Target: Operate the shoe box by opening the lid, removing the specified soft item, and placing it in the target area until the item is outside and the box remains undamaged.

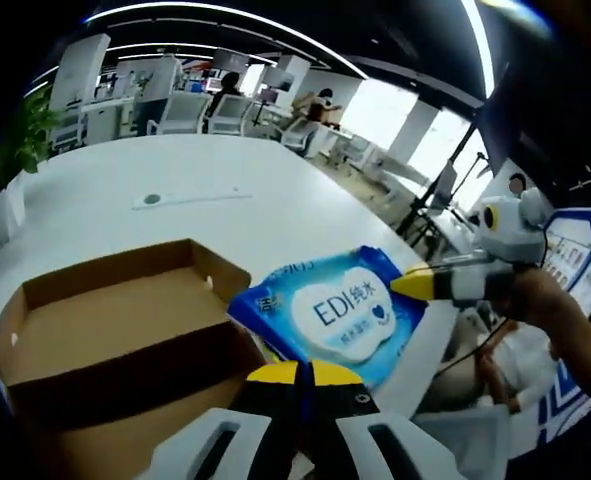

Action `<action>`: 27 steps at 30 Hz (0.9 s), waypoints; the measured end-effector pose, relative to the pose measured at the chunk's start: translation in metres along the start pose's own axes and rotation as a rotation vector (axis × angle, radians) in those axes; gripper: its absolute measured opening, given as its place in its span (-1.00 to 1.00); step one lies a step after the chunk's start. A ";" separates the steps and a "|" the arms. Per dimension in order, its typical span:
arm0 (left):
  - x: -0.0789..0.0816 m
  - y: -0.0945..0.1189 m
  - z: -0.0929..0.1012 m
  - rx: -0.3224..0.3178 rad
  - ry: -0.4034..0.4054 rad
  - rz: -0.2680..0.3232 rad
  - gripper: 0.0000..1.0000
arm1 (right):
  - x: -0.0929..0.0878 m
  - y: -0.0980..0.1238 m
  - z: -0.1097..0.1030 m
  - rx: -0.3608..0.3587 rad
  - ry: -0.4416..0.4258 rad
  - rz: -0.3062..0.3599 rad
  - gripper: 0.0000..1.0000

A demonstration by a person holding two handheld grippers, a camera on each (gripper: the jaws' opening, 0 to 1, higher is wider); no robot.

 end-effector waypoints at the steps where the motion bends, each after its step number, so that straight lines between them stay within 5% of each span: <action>1: 0.000 -0.002 0.002 -0.003 -0.001 -0.002 -0.99 | 0.000 0.001 0.003 -0.002 -0.003 0.000 -1.00; 17: 0.008 -0.038 0.013 -0.026 -0.044 -0.045 -0.99 | -0.010 0.001 0.037 -0.044 -0.039 -0.008 -1.00; 27: 0.010 -0.062 0.000 0.016 -0.047 -0.090 -0.99 | -0.014 -0.029 0.057 -0.047 -0.032 -0.043 -1.00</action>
Point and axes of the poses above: the point that each gripper's makers call its tool centre point, and the gripper's own axes: y roughly backward along the fingers, z roughly to its right, x roughly out of its top, the point moved 2 cm from there along y, roughly backward along the fingers, and after that the axes turned 1 degree about y, right-handed, at the moved point
